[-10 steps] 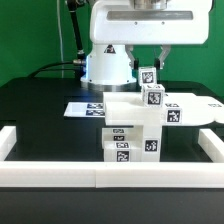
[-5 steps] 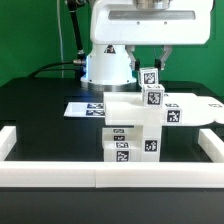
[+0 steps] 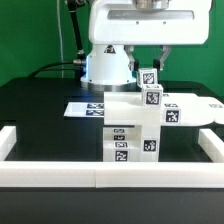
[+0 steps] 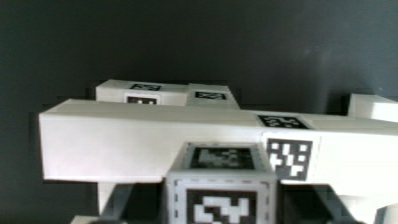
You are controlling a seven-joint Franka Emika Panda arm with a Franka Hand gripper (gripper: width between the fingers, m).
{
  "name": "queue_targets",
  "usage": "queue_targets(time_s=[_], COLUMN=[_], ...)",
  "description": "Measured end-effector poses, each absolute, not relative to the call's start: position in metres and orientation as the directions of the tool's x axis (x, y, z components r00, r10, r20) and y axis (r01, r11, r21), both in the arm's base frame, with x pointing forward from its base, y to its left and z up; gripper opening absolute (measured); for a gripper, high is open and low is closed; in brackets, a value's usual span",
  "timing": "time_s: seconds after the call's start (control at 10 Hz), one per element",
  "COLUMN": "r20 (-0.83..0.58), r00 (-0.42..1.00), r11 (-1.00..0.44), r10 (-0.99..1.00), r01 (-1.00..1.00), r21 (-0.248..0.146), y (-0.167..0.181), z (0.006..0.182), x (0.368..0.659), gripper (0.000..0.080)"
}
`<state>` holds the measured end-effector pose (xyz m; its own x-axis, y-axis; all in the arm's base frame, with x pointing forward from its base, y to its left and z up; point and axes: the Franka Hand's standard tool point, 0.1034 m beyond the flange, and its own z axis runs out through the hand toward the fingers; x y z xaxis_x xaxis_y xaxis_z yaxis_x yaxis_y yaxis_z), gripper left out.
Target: Assemble chair
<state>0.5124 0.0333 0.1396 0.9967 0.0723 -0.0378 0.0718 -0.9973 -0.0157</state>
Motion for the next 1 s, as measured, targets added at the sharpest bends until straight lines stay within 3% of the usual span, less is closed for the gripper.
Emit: queue_targets(time_s=[1.0], r20=[-0.022], r00=[0.997], r11=[-0.997], r10=[0.071], r01=[0.071], r21=[-0.015], y=[0.0314], z=[0.1396], x=[0.5127], gripper=[0.0285])
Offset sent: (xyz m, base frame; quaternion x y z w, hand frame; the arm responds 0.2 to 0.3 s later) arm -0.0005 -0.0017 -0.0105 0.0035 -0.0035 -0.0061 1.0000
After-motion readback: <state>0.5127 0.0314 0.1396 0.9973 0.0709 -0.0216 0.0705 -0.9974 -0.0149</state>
